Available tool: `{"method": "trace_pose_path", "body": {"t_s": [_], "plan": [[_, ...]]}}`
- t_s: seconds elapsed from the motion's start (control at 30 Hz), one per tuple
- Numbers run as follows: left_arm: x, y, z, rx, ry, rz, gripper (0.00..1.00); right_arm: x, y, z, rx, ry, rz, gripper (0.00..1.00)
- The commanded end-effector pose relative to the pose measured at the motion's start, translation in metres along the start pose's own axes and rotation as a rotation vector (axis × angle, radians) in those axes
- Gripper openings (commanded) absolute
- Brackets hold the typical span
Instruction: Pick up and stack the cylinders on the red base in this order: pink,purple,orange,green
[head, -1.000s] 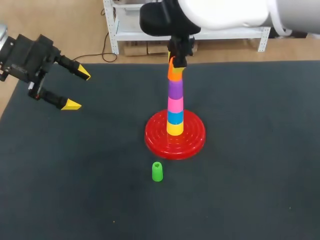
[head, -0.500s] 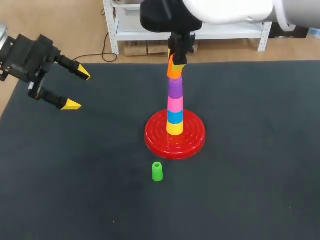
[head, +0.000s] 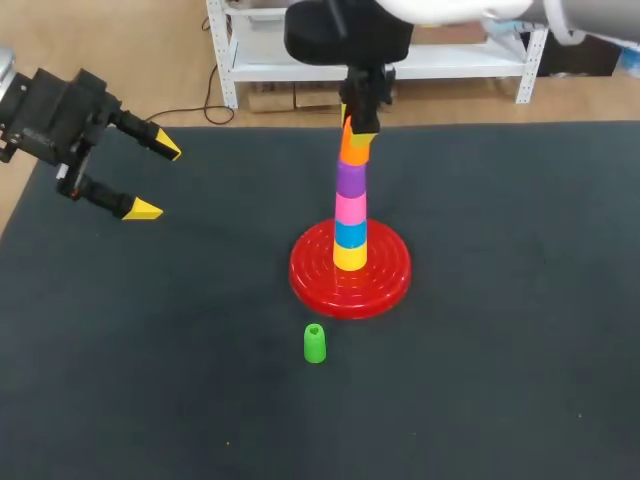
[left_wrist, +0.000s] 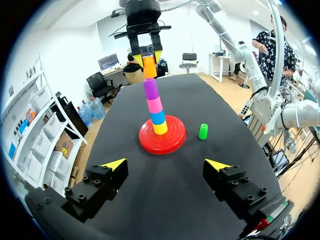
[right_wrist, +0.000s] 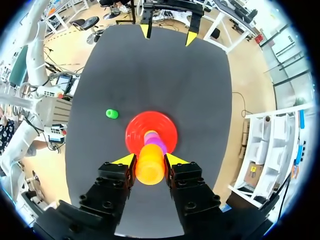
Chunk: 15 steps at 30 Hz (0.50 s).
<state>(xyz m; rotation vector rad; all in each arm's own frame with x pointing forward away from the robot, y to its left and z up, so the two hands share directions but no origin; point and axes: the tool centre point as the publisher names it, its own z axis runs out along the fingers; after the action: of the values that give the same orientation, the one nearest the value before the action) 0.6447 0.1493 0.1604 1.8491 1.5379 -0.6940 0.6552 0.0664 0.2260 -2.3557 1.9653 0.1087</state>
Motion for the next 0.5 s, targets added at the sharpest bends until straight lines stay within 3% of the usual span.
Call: {"method": "trace_pose_path", "body": {"t_s": [0.03, 0.5], "plan": [[0.0007, -0.0003, 0.0005, -0.002, 0.000, 0.001, 1.00, -0.0023, -0.0033, 0.0015, -0.002, 0.008, 0.000, 0.00], [0.0007, -0.0003, 0.0005, -0.002, 0.000, 0.001, 1.00, 0.0020, -0.0058, 0.0115, 0.025, 0.029, 0.014, 0.00]]}}
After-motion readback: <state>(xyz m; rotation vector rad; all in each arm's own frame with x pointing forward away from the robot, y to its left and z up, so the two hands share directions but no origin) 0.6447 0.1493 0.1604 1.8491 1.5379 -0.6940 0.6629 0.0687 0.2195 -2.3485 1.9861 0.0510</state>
